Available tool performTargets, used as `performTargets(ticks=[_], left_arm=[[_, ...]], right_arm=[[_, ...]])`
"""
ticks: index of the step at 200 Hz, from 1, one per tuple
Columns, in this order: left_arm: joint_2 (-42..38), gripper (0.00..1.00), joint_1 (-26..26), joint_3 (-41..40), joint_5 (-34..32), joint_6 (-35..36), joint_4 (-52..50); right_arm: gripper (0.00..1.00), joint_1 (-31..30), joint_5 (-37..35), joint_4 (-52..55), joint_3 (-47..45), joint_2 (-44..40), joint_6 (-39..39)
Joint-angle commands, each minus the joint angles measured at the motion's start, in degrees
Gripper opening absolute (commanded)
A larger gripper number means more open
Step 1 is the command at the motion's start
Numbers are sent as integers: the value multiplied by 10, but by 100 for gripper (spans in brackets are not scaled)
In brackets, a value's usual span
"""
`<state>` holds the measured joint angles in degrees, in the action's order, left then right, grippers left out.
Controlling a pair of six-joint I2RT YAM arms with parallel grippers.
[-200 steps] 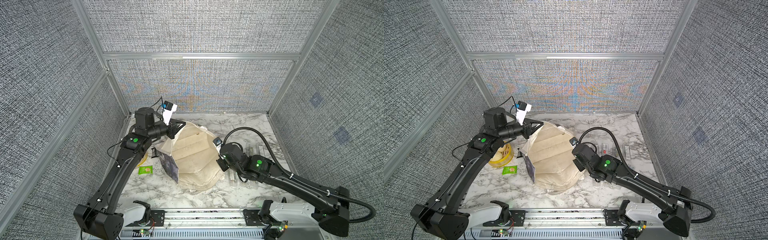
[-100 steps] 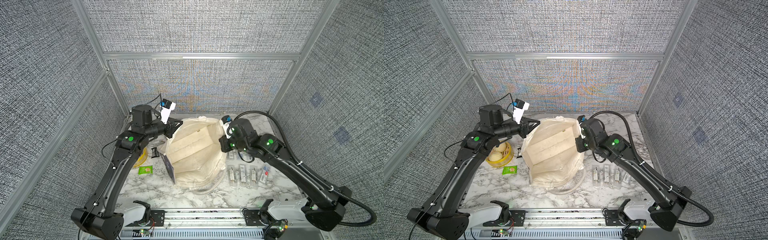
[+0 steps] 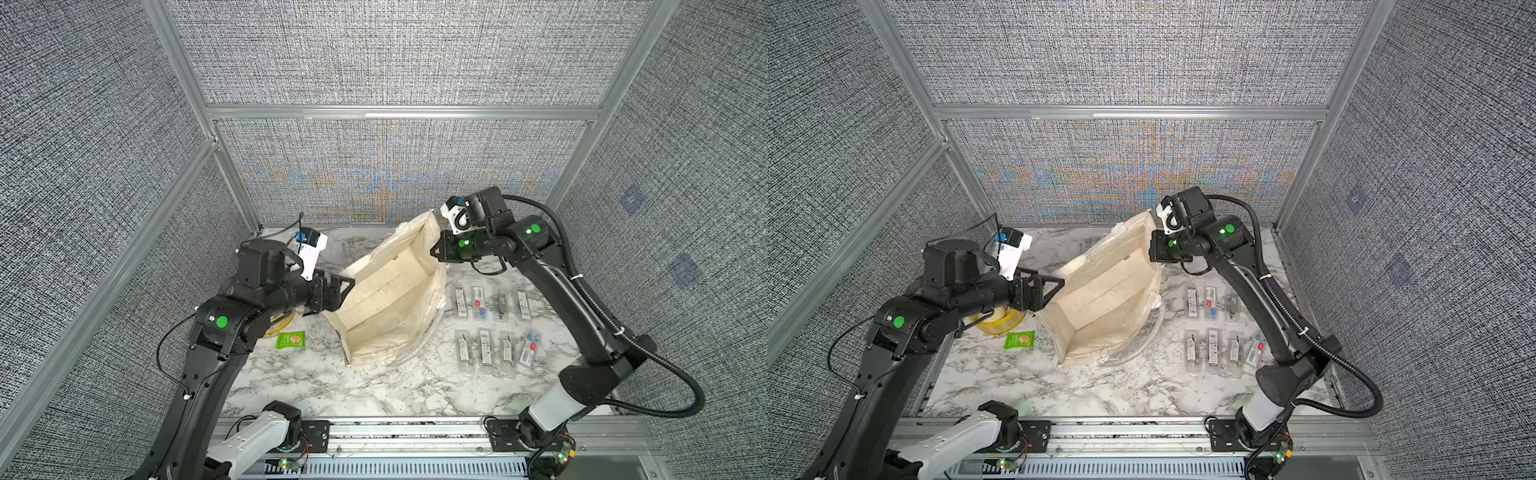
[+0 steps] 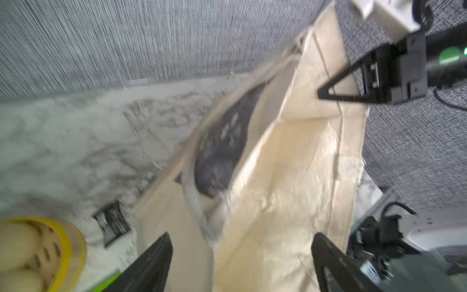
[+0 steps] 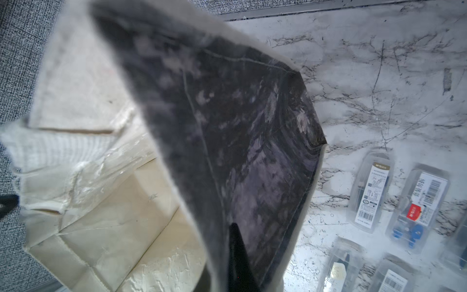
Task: Take out the compass set from the canvas bag
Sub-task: Adjust the canvas bag at the center of the board.
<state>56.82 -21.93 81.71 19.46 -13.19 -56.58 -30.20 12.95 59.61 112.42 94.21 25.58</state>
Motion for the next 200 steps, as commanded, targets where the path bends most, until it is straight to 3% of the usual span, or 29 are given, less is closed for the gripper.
performTargets(ticks=[1,28,49,70,110,138,164,187,200], left_arm=[[-28,79,-1,-12,-19,-97,-54],[-93,74,-1,-1,-62,-149,-90],[-122,73,-2,-10,-34,-178,-87],[-136,71,-2,-72,0,-214,-59],[-121,70,-5,-122,-53,-232,-28],[-73,71,-5,-131,-52,-251,38],[-25,71,-6,-134,-64,-231,26],[-3,67,-5,-126,-102,-203,4],[5,60,-6,-123,-104,-201,7]], right_arm=[[0,4,25,-25,1,10,7],[0,8,40,-59,-17,18,14],[0,8,47,-68,-18,28,13],[0,9,52,-77,-20,32,12],[0,10,60,-100,-46,23,16],[0,10,63,-120,-79,10,21],[0,11,62,-124,-92,-1,18],[0,10,65,-134,-107,-9,18],[0,9,71,-134,-113,-9,17]])
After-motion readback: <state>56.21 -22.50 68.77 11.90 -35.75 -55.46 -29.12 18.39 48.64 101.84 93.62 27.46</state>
